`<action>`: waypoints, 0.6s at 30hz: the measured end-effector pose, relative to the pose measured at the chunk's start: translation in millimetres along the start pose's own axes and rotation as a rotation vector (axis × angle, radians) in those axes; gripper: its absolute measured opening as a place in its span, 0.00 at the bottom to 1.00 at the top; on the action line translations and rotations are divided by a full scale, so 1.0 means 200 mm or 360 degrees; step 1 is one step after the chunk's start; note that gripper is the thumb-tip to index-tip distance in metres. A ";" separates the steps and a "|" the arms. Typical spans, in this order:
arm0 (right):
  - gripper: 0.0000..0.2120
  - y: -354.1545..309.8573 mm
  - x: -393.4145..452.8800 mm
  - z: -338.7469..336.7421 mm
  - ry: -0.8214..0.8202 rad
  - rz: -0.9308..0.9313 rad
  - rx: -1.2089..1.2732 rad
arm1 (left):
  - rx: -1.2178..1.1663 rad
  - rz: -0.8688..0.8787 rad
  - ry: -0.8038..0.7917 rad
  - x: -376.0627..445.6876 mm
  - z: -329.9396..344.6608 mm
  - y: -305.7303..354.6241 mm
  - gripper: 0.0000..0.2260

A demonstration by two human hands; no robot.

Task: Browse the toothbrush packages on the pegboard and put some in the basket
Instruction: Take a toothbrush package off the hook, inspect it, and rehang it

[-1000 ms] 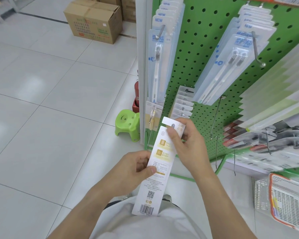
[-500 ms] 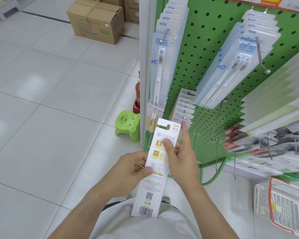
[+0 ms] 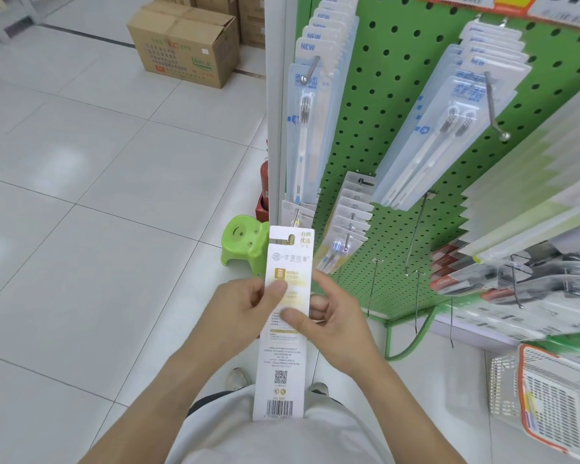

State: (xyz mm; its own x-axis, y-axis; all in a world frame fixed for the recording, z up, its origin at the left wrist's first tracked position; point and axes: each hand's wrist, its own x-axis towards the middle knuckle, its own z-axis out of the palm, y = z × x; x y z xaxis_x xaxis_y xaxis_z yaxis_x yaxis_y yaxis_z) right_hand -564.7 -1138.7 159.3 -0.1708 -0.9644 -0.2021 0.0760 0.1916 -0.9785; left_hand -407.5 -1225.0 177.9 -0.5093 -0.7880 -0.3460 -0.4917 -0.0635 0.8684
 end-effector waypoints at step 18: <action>0.31 0.06 -0.15 0.00 -0.0288 0.0386 -0.0144 | -0.0054 -0.0045 0.0091 0.08 -0.04 0.01 0.13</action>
State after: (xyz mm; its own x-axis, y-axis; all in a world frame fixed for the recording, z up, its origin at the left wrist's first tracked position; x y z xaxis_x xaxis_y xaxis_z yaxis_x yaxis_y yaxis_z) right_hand -559.5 -1107.6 152.7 0.0202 -0.9038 -0.4275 0.0040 0.4276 -0.9040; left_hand -411.7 -1242.2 177.2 -0.4538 -0.8193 -0.3504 -0.4807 -0.1060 0.8705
